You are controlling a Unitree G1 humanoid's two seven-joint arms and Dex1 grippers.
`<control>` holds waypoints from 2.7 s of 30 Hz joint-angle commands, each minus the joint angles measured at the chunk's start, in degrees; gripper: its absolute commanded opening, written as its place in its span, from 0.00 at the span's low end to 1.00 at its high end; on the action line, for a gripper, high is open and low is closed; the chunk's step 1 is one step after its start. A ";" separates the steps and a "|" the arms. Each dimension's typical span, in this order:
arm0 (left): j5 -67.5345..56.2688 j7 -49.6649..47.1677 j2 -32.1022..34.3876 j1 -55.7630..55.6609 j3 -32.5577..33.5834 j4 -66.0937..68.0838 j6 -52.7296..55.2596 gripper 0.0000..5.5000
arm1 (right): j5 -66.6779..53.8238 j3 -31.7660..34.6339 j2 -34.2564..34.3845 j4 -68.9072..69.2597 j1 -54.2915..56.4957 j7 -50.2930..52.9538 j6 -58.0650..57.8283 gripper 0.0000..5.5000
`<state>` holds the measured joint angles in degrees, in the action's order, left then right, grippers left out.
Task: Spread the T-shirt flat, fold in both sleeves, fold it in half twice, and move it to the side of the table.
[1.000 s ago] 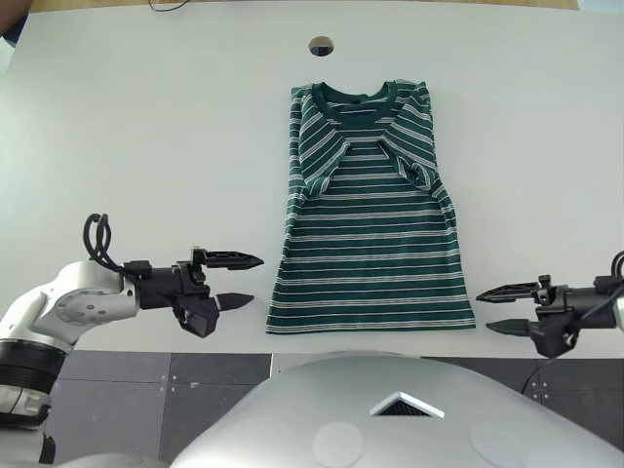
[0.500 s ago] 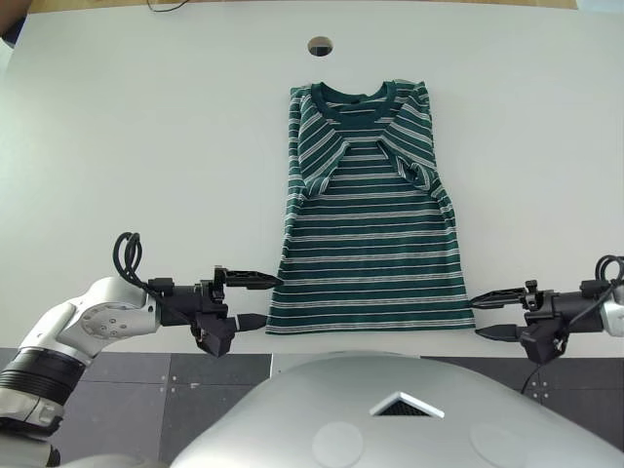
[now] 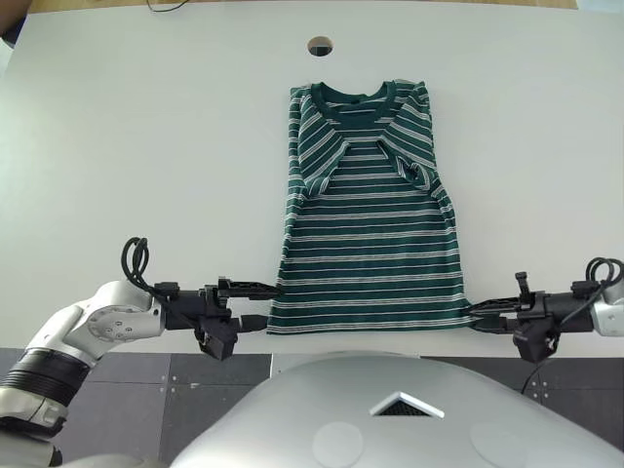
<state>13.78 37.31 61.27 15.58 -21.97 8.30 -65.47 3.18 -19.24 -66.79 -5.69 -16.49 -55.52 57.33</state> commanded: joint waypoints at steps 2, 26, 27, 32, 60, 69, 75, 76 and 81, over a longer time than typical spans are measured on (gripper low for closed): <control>10.15 4.69 -0.14 2.40 -5.04 5.14 5.95 0.37 | 4.09 -2.17 1.61 -2.45 -0.18 -0.62 -2.61 0.02; -34.21 18.45 10.27 -1.11 -7.28 -19.62 35.88 0.02 | -29.85 -1.24 -8.28 21.82 -5.67 -10.15 -29.83 0.02; -38.85 20.78 12.26 -1.40 -6.24 -23.15 40.34 0.02 | -31.76 -0.75 -8.59 23.15 -5.51 -11.36 -31.80 0.02; -51.88 30.12 19.18 0.04 -0.45 -32.74 53.23 0.02 | -39.06 3.94 -9.27 27.86 -6.11 -15.49 -39.44 0.02; -40.15 14.71 -21.68 -32.98 16.91 2.60 66.21 0.02 | -15.13 11.22 26.42 -3.45 34.00 1.35 -43.64 0.02; -30.14 15.71 -30.44 -43.28 16.58 26.17 60.18 0.02 | -3.93 8.53 34.89 -30.90 46.09 6.12 -33.65 0.02; -26.96 15.78 -33.93 -50.37 18.63 42.78 55.28 0.02 | -0.80 9.40 38.14 -45.24 52.29 9.86 -28.84 0.02; -26.49 15.69 -34.31 -51.35 18.95 45.28 54.67 0.02 | -0.55 9.56 38.61 -47.20 53.14 10.48 -28.37 0.02; -24.39 15.87 -35.74 -54.44 20.20 54.36 53.27 0.07 | 0.28 10.32 41.27 -54.74 56.63 12.71 -27.51 0.06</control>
<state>-12.05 53.10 26.17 -36.92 -2.37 60.18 -11.74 3.16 -9.70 -26.70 -58.39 37.97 -43.21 29.77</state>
